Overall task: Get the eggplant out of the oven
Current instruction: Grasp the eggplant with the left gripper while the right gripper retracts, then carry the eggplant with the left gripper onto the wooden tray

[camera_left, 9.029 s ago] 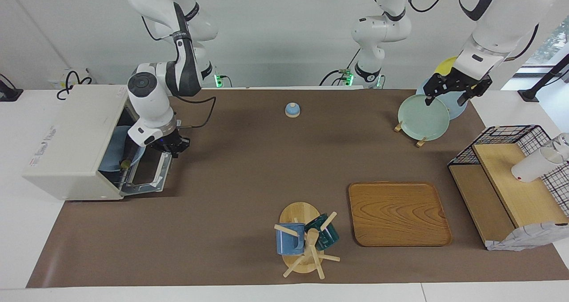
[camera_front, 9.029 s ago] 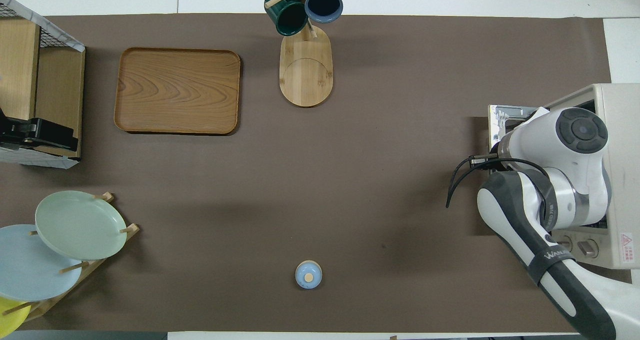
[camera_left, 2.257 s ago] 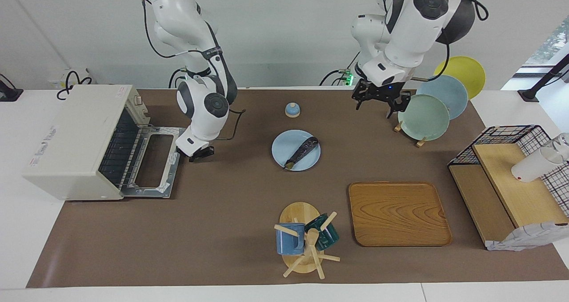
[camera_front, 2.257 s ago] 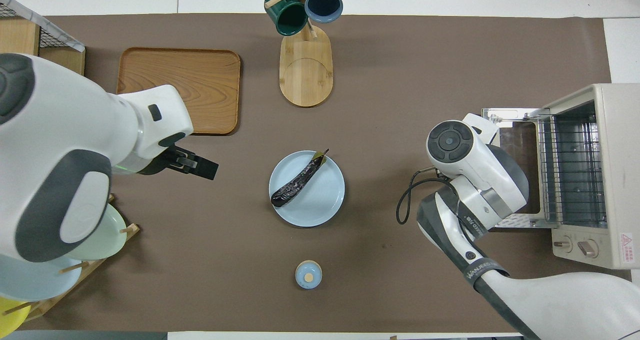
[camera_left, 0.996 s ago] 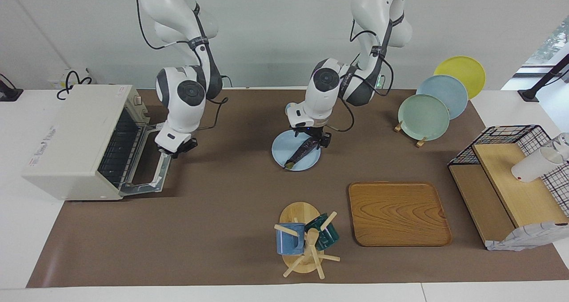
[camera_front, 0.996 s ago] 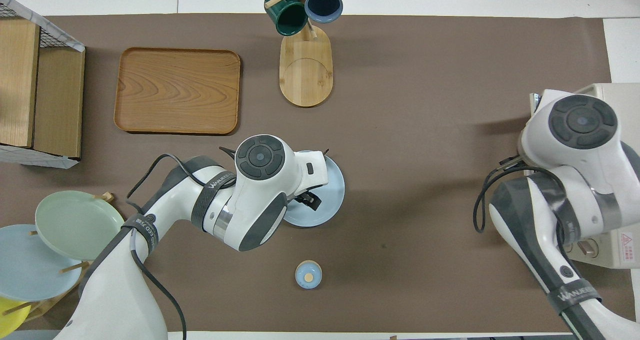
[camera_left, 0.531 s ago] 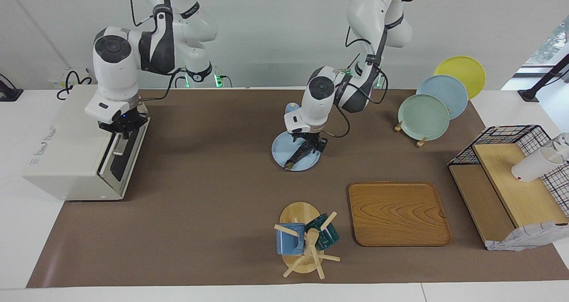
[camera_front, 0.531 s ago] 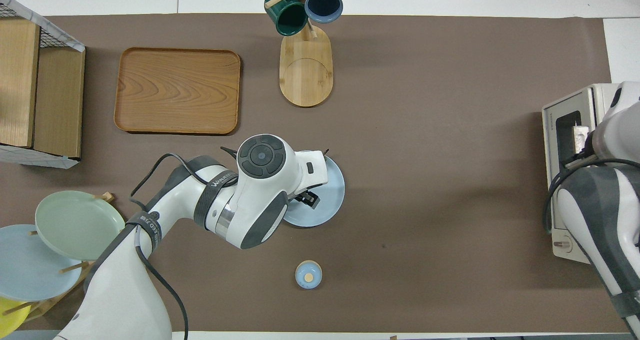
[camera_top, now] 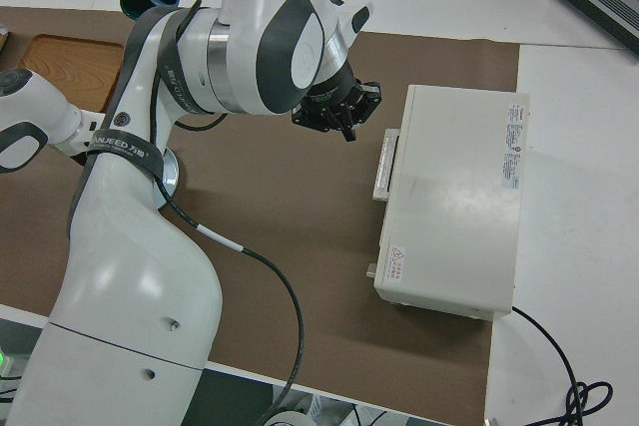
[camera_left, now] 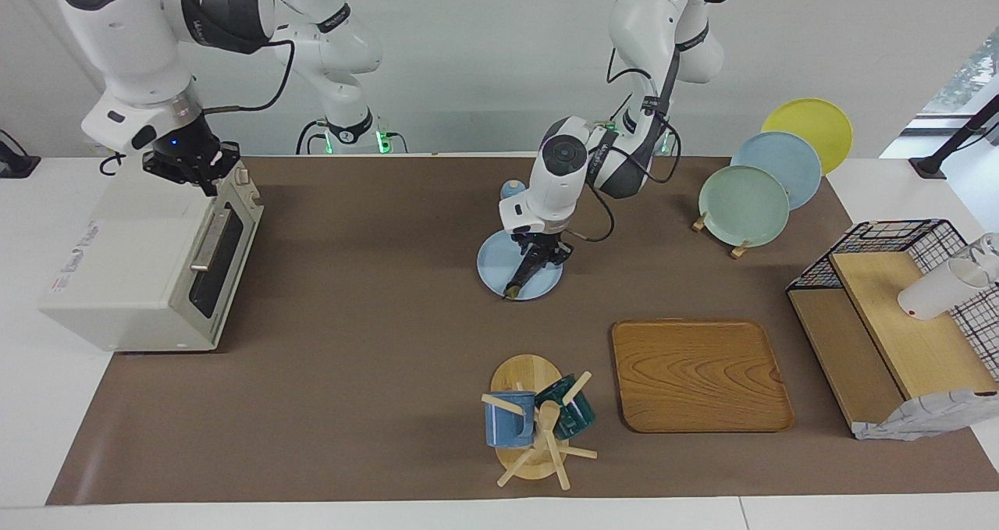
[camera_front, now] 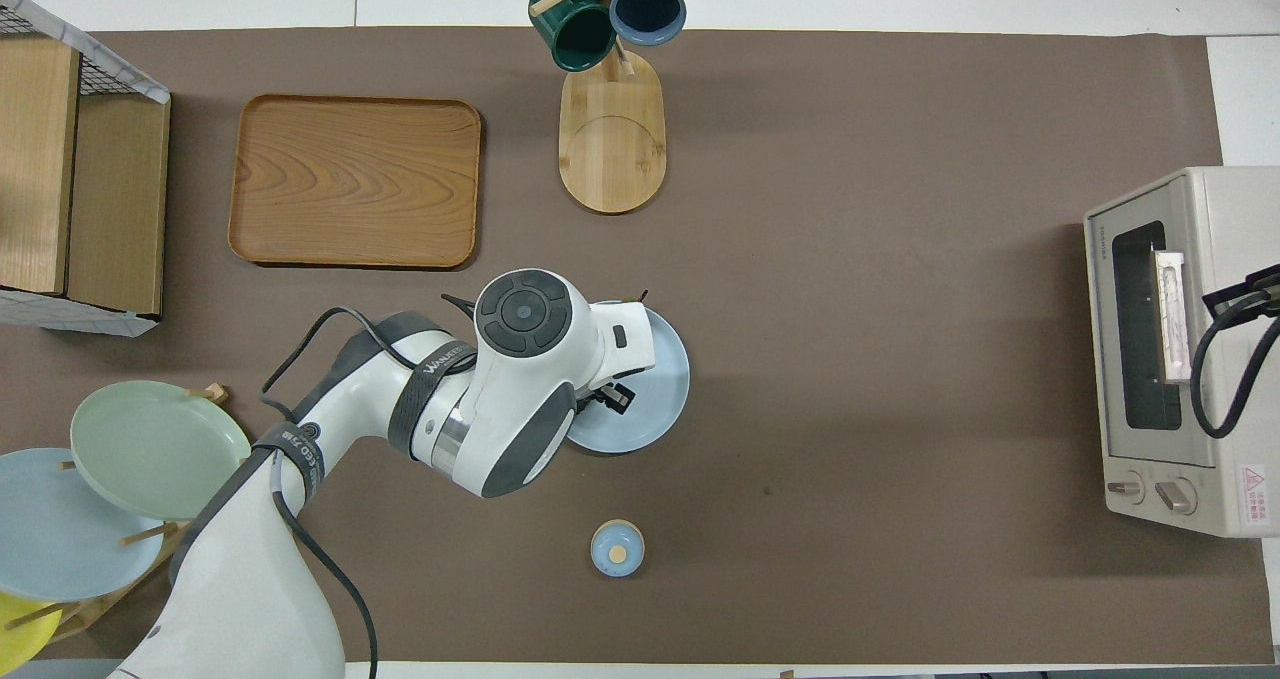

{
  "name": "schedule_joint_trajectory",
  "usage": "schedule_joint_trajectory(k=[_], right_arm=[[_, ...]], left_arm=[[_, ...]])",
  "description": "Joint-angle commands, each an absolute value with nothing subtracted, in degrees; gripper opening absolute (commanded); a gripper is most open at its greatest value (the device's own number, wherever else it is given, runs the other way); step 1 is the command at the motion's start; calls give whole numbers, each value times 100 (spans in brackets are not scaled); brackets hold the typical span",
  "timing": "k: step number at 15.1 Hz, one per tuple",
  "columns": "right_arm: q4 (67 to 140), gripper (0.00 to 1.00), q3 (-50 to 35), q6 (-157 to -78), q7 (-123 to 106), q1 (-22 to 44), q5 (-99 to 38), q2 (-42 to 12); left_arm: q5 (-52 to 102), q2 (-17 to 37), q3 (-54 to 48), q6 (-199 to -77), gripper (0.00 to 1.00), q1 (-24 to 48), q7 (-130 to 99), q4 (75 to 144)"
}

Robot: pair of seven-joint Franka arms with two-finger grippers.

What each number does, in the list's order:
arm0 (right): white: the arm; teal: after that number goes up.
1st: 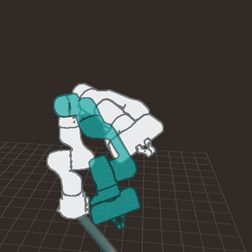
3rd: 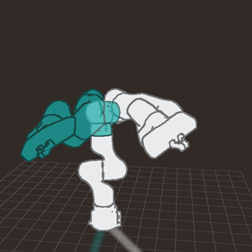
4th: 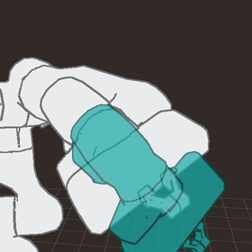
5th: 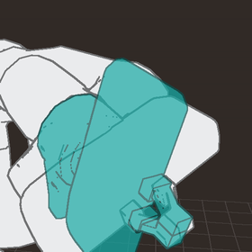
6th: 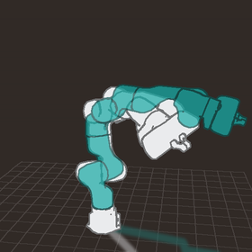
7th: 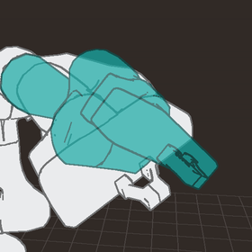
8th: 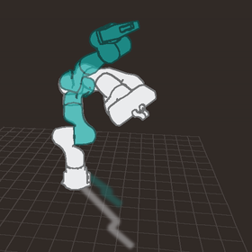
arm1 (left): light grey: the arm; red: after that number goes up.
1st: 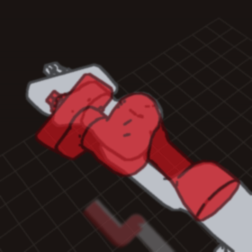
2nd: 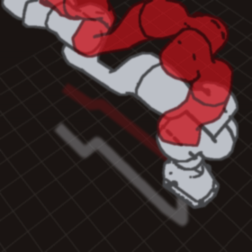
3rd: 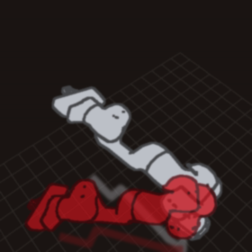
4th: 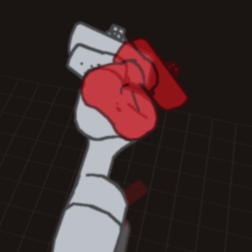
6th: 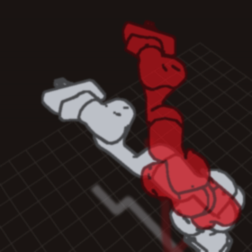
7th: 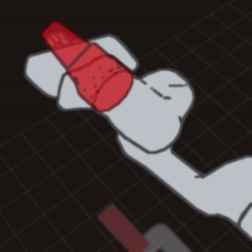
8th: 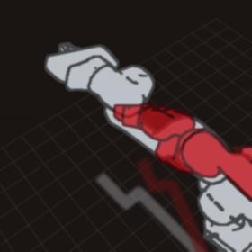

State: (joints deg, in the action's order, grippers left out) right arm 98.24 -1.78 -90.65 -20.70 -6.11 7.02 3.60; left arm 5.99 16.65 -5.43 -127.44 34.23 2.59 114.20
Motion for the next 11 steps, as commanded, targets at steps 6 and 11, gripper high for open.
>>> schedule_joint_trajectory(k=[6, 11], right_arm=[[9256, 100, -54, -8482, -1047, 15, 237, 1], [9149, 100, 509, -8613, -800, 430, 79, 35]], left_arm=[[659, 1460, -448, -12745, 0, 3481, 0, 11488], [668, 1090, -439, -11851, 0, 2736, -132, 10971]])
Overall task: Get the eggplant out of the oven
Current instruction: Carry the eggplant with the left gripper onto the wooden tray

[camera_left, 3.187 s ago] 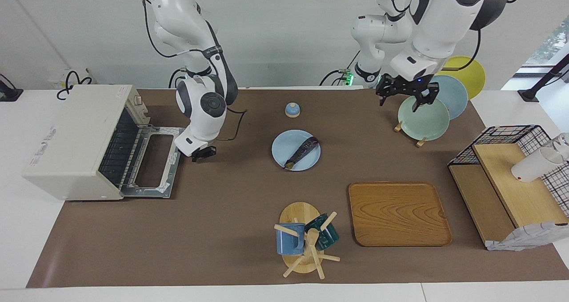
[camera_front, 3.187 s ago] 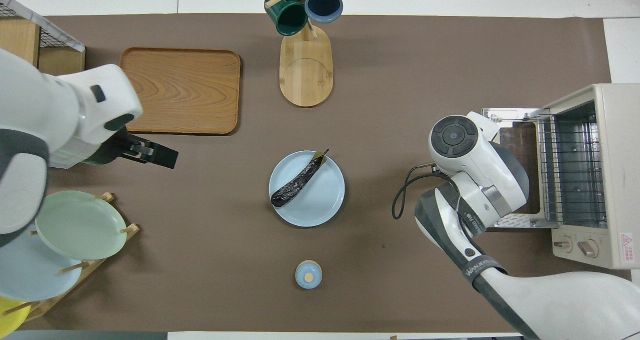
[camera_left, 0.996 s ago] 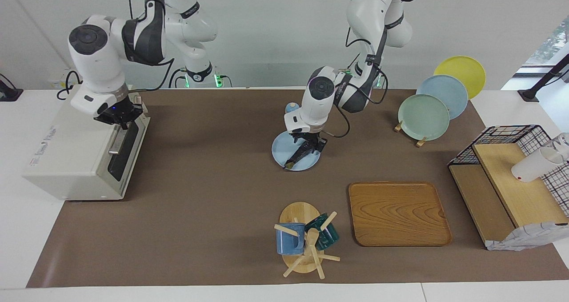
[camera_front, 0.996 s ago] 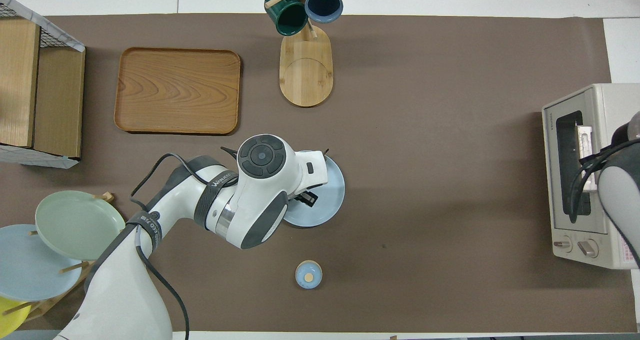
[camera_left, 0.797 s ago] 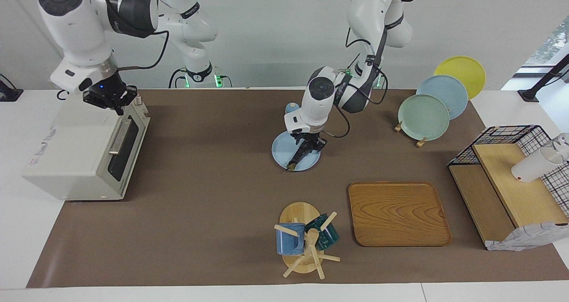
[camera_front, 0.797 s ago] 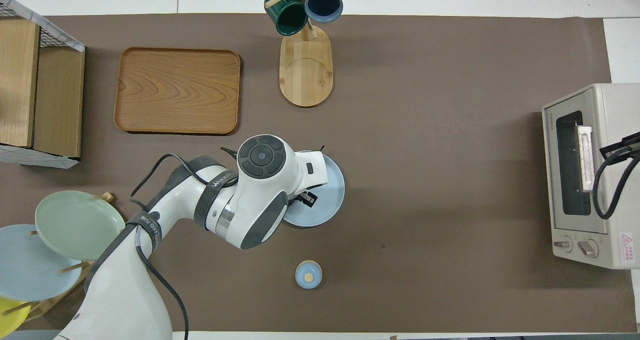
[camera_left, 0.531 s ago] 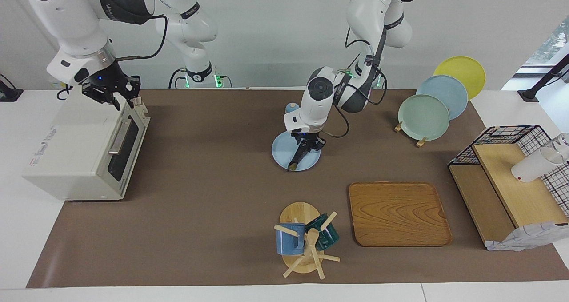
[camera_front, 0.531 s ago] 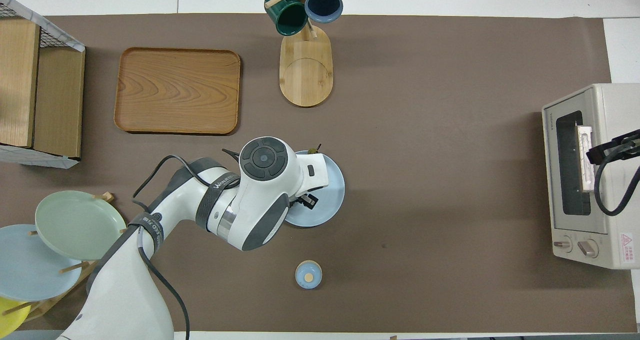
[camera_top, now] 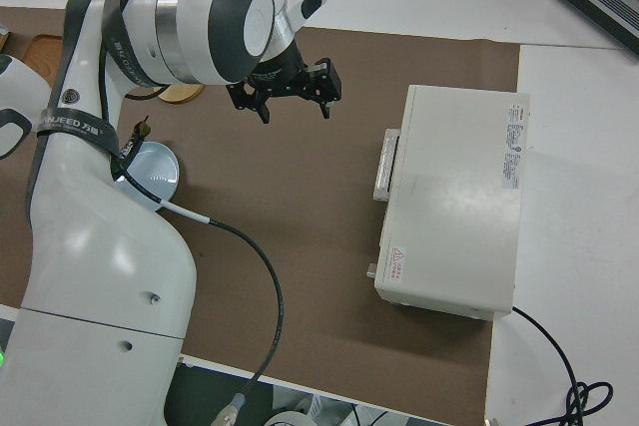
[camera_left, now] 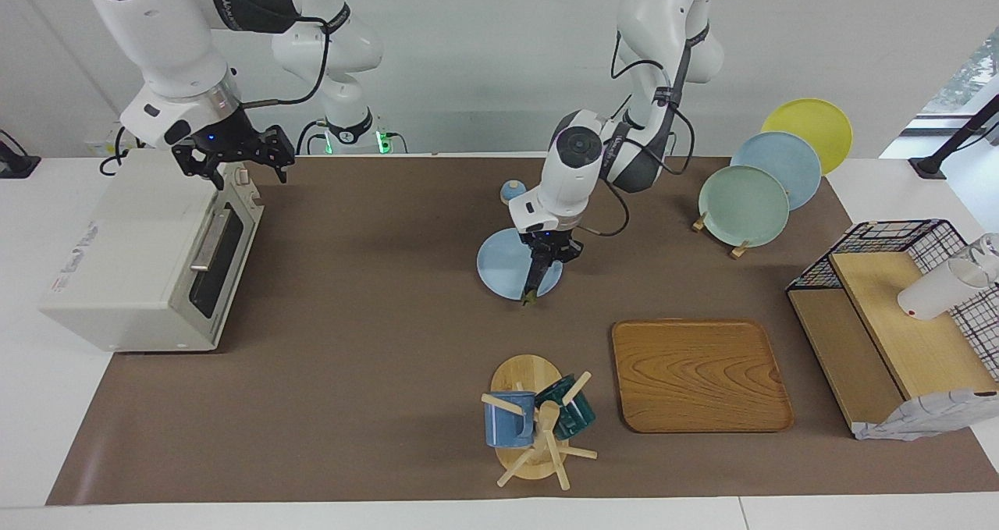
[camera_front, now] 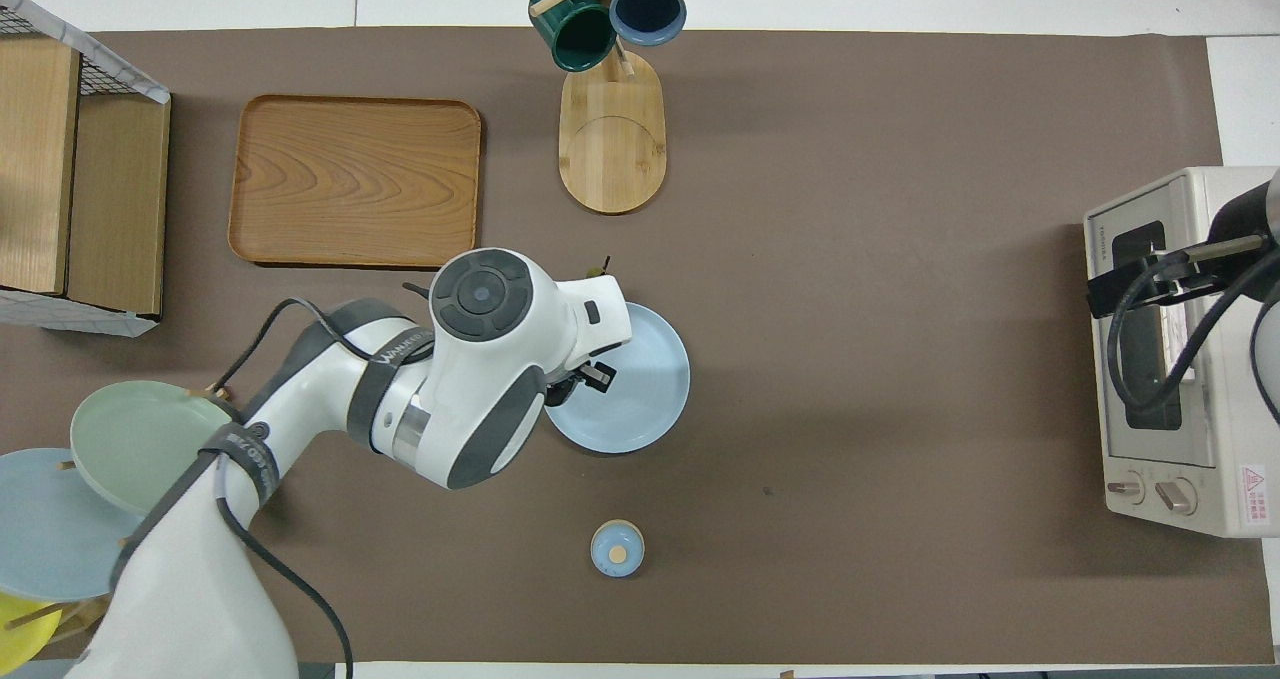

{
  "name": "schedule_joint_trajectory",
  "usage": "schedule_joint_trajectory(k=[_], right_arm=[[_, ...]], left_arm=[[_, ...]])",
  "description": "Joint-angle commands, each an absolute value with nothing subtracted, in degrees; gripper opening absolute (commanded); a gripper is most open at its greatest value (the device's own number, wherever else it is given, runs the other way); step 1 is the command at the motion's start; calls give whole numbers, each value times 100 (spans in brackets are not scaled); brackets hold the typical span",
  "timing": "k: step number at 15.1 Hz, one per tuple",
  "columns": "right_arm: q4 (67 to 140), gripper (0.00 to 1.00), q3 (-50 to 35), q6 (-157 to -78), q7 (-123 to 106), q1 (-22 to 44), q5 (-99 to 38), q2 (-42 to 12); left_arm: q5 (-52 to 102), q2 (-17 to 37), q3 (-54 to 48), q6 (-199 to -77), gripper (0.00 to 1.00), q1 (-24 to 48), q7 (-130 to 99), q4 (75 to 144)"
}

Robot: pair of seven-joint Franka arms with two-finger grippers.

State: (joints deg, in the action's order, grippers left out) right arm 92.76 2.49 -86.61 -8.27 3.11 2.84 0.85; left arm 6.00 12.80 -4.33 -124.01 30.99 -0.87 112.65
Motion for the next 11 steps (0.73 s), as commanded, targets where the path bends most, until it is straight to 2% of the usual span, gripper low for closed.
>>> schedule_joint_trajectory(k=[1, 7, 11], right_arm=[[9158, 100, 501, -8605, -800, 431, 79, 44], [9141, 100, 554, -8631, -406, 413, 70, 18], [9114, 100, 632, -8727, -413, 404, 70, -9]], left_arm=[[711, 1125, -439, -11595, 0, 2507, -132, 10699], [1151, 1748, -431, -11162, 0, 1082, -149, 9424], [1064, 2599, -413, -10855, 0, 599, -149, 8598]])
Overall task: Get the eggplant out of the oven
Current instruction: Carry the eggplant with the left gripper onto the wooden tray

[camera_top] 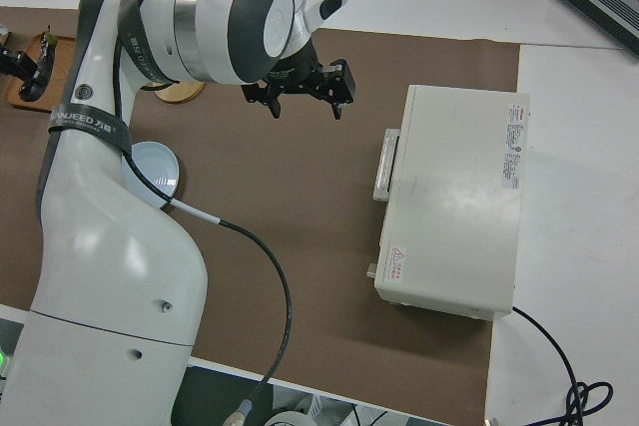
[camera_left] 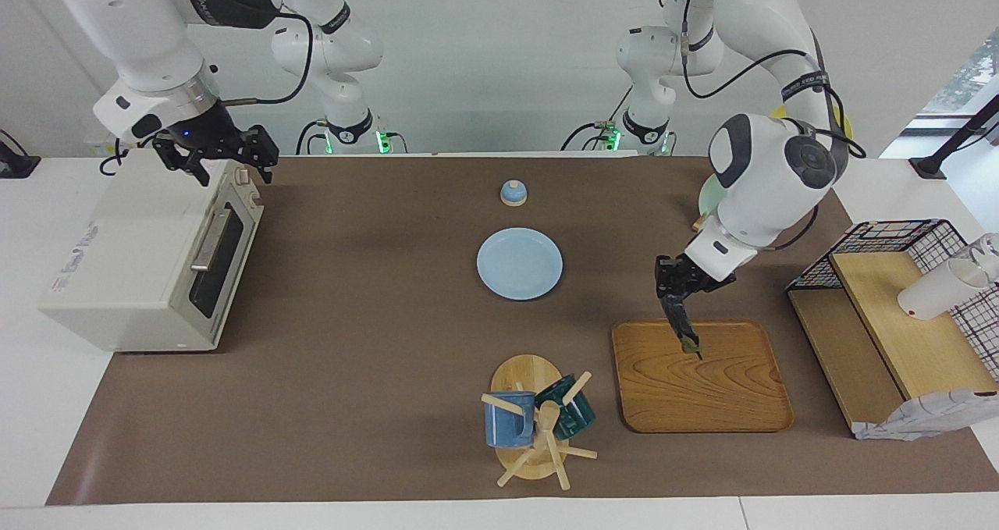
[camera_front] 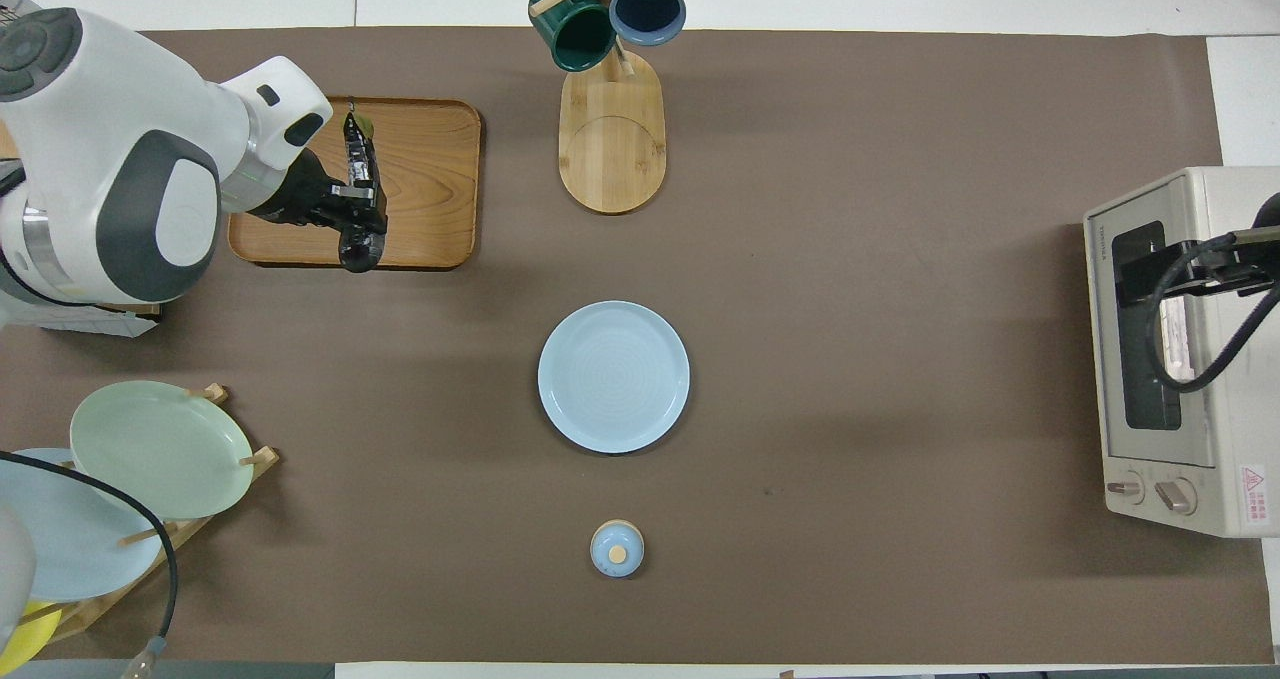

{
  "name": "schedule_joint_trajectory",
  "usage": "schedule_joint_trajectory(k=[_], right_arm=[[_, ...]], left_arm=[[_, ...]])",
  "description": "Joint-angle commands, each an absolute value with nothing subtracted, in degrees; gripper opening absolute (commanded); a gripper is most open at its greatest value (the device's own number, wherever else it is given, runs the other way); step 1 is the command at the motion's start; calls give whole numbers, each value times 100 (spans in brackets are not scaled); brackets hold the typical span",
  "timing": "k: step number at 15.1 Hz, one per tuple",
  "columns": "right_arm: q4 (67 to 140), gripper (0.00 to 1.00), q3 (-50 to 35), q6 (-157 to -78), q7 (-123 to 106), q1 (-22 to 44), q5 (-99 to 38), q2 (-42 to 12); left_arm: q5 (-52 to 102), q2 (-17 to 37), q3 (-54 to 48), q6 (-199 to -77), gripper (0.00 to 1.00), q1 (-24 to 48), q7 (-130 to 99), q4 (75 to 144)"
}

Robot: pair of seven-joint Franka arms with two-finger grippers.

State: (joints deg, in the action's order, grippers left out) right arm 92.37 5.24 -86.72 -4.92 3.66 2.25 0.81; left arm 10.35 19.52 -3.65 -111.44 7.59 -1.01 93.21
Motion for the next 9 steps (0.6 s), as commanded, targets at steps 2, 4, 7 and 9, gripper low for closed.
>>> schedule_joint_trajectory(k=[2, 4, 7, 9], right_arm=[[9114, 100, 747, -8737, -396, 396, 88, -18], [9053, 100, 721, -8727, -378, 387, 97, -26], [8991, 100, 712, -8754, -378, 457, 88, -35], [8991, 100, 712, -8771, -378, 466, 97, -26]], left_arm=[[967, 3196, -404, -10828, 0, 493, -149, 8009], [897, 3479, -387, -11090, 0, 378, -149, 7954], [712, 3472, -396, -11531, 0, 378, -149, 8164], [694, 3454, -387, -11523, 0, 352, -115, 8209]])
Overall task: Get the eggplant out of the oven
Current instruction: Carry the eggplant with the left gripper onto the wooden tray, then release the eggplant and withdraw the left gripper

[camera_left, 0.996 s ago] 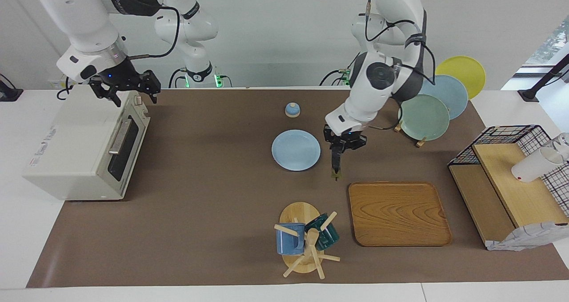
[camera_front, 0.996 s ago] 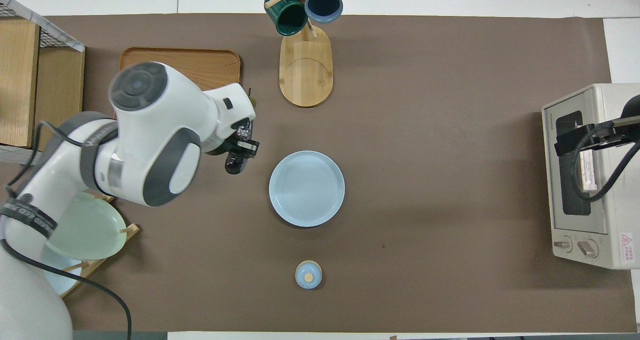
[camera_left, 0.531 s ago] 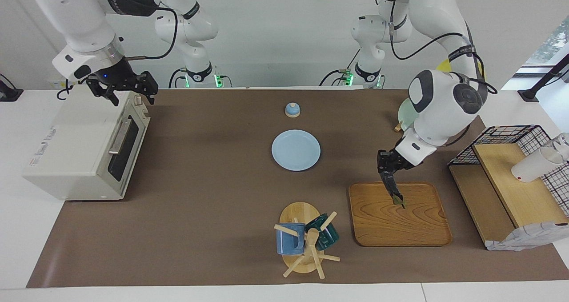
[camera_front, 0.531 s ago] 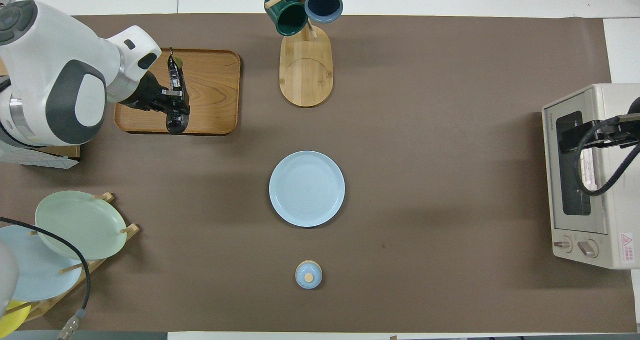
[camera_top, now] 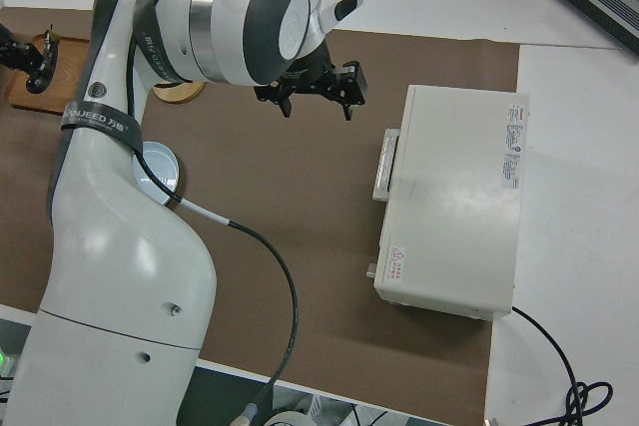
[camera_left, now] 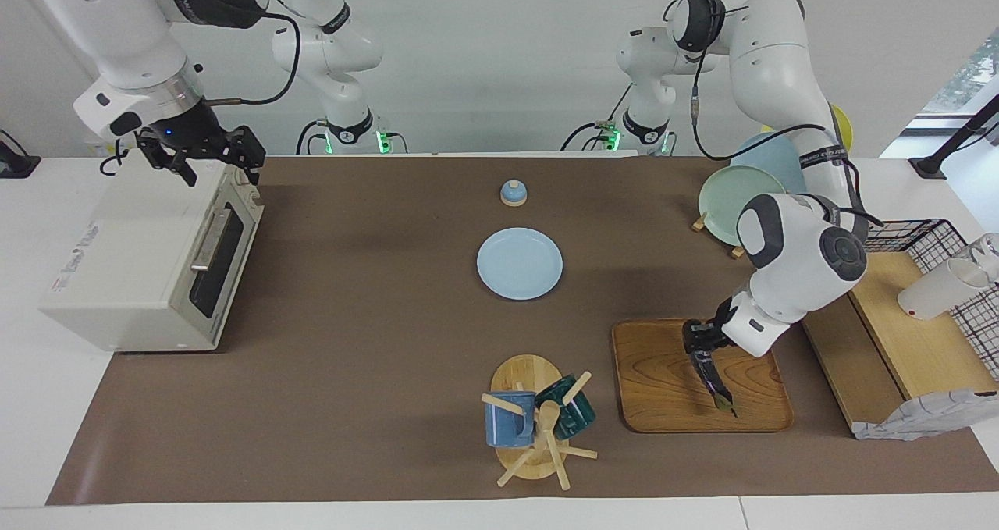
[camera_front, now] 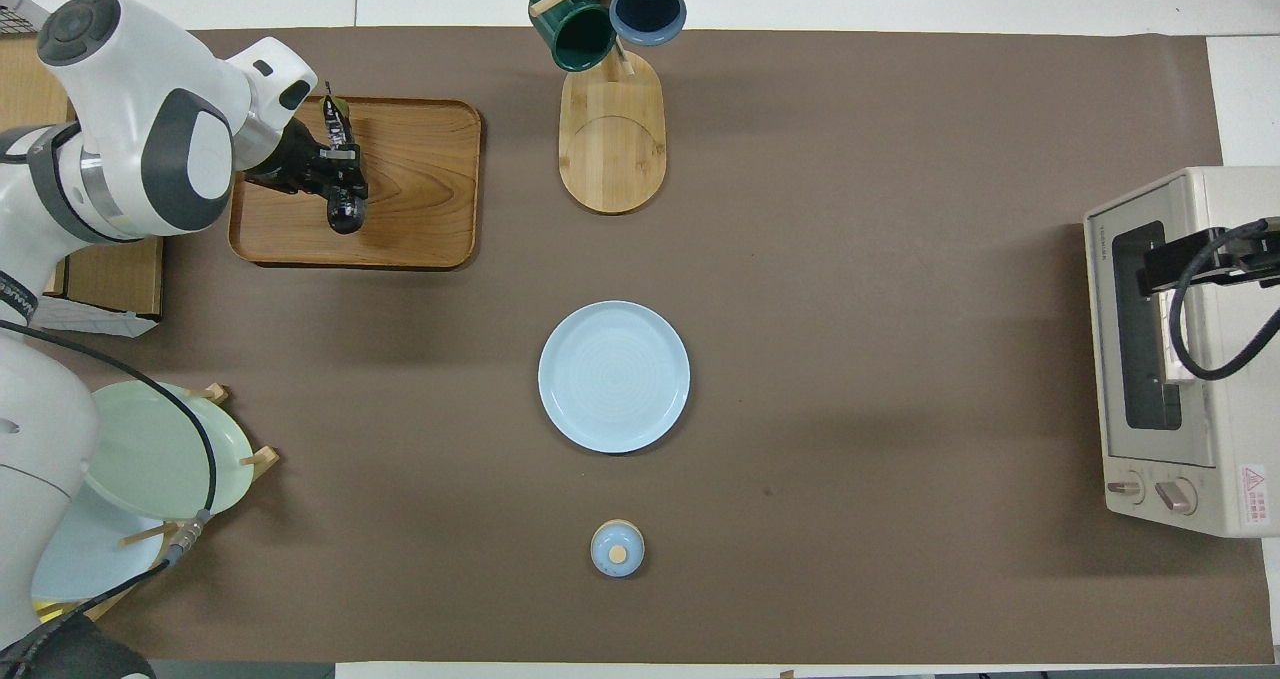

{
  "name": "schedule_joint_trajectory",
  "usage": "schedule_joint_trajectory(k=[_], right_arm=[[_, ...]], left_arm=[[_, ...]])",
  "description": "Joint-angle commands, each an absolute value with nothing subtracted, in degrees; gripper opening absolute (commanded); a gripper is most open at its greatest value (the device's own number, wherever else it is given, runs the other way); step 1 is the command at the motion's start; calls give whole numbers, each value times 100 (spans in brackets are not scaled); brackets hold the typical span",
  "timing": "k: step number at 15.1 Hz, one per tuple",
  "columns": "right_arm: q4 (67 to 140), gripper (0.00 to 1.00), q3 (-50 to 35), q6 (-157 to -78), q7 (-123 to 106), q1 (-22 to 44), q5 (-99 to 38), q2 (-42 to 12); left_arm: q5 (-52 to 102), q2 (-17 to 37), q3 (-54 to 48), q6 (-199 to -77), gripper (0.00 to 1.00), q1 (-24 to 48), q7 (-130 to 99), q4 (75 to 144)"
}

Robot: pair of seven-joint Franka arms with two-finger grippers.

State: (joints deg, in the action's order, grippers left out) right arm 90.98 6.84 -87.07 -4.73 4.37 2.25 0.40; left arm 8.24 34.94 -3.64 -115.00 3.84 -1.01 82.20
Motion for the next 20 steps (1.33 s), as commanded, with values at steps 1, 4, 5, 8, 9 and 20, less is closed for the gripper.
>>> schedule_joint_trajectory(k=[1, 4, 5, 8, 9, 20], right_arm=[[8991, 100, 712, -8780, -378, 466, 105, -26], [8991, 100, 712, -8859, -396, 466, 97, -26], [9000, 100, 721, -8851, -396, 457, 97, -26], [8991, 100, 721, -8851, -387, 466, 97, -26], [8991, 100, 721, -8851, -387, 466, 105, -26], [8991, 100, 703, -8886, -378, 475, 132, -26]], left_arm=[[633, 3454, -387, -11522, 0, 352, -36, 8209], [360, 3402, -395, -11470, 100, 352, 62, 8165], [369, 3323, -396, -11426, 100, 334, 70, 8165], [622, 2894, -387, -11189, 100, 185, 9, 8165], [650, 2665, -387, -11136, 100, 167, 0, 8209], [449, 485, -149, -8774, 100, 79, 18, 8358]])
